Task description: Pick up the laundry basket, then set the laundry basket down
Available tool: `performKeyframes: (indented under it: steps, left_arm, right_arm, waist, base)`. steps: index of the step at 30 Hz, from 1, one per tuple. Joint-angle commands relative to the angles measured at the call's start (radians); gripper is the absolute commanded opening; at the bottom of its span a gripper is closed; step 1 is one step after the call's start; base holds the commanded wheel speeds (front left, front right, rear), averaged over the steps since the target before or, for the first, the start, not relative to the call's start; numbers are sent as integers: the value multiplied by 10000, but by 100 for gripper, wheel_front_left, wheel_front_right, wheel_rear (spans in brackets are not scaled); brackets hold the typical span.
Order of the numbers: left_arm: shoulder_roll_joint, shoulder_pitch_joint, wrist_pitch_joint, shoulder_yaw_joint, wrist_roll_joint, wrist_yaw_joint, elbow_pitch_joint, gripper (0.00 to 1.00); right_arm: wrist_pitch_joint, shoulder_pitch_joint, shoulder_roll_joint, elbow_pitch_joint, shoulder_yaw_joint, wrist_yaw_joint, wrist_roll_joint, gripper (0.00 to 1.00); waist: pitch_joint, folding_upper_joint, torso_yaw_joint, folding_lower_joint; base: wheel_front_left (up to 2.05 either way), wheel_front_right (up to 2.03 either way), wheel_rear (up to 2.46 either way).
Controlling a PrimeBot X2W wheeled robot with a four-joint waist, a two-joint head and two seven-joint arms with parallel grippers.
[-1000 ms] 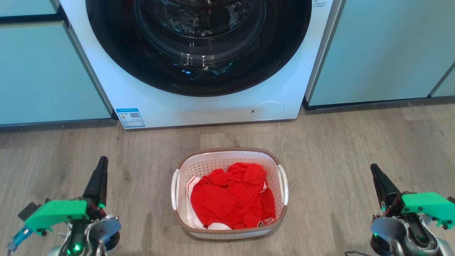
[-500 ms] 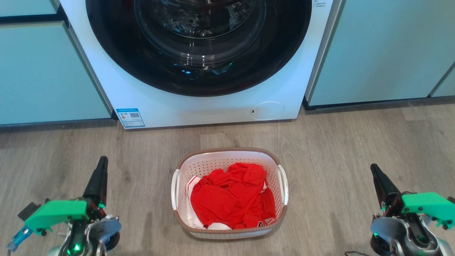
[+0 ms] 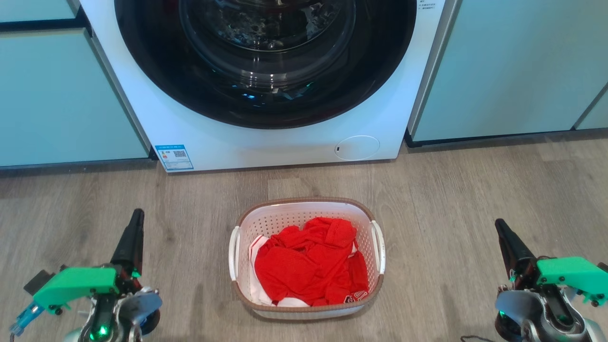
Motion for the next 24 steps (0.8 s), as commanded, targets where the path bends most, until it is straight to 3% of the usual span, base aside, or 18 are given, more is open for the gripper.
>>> performKeyframes:
  steps: [1, 12, 13, 14, 15, 16, 24]
  left_arm:
    - [95, -491, 72, 357, 88, -67, -292, 0]
    - [95, -491, 72, 357, 88, -67, -292, 0]
    - [0, -1, -1, 0, 1, 0, -1, 100]
    - [-6, 11, -10, -11, -3, 8, 68, 0]
    - [-25, 51, -13, -27, -1, 9, 205, 0]
    - [-55, 148, -13, -34, -1, 9, 360, 100]
    - [-72, 311, -229, -122, 190, 5, 257, 100]
  right_arm:
    - [87, -479, -68, -349, 178, -15, -99, 0]
    - [87, -479, -68, -349, 178, -15, -99, 0]
    - [-1, -1, 0, -1, 1, 0, -1, 100]
    - [-8, 13, 4, 68, 14, 2, 0, 0]
    - [-10, 67, 21, 198, 34, 0, -1, 0]
    - [-11, 147, 48, 361, 43, 0, -1, 100]
    - [-226, 219, 59, 409, 253, -1, -136, 100]
  waist:
    - [0, 0, 0, 0]
    - [0, 0, 0, 0]
    - [0, 0, 0, 0]
    - [0, 0, 0, 0]
    - [0, 0, 0, 0]
    - [1, 0, 0, 0]
    - [5, 0, -6, 0]
  base:
    - [0, 0, 0]
    - [0, 0, 0]
    - [0, 0, 0]
    - [0, 0, 0]
    - [0, 0, 0]
    - [0, 0, 0]
    - [0, 0, 0]
